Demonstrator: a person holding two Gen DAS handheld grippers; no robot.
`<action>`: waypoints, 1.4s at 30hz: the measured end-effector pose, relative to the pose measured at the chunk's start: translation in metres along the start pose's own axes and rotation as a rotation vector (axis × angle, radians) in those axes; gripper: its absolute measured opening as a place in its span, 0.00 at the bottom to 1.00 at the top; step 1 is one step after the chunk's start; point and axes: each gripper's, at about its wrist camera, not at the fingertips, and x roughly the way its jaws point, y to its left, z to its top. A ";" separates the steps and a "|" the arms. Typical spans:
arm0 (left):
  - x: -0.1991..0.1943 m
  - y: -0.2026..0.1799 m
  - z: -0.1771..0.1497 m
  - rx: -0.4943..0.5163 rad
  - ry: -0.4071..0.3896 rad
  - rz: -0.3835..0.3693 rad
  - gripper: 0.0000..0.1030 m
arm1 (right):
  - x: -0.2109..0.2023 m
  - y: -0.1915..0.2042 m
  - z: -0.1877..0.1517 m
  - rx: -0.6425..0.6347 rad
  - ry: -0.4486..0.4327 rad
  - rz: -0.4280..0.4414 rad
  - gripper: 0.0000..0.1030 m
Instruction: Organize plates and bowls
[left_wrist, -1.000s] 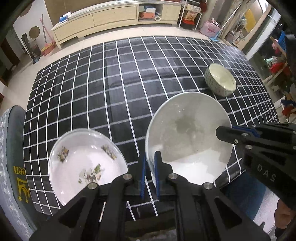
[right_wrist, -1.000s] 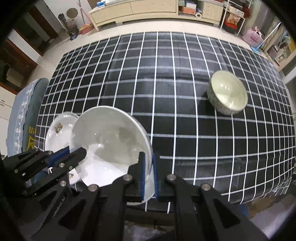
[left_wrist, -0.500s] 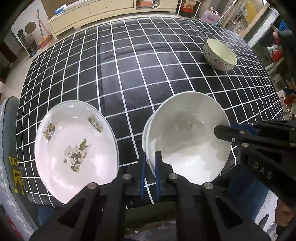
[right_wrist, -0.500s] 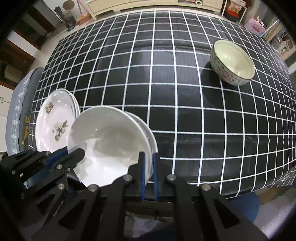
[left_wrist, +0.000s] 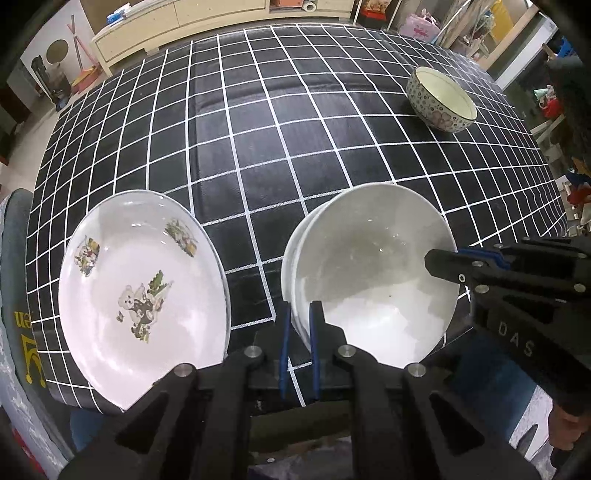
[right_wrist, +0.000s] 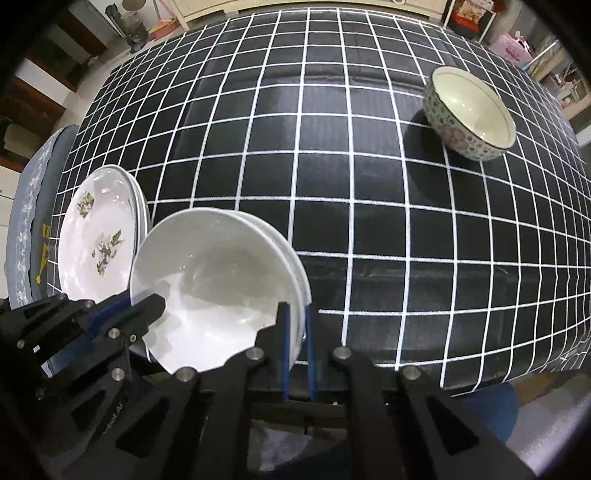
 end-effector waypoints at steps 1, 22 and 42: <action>0.000 0.001 0.000 -0.001 0.004 0.002 0.08 | 0.000 0.000 0.000 0.001 0.002 0.004 0.10; -0.010 0.005 0.003 -0.027 -0.015 -0.043 0.08 | -0.006 0.003 0.005 -0.048 -0.001 -0.024 0.16; -0.069 -0.041 0.061 0.032 -0.127 -0.113 0.26 | -0.084 -0.062 0.022 0.034 -0.154 0.023 0.41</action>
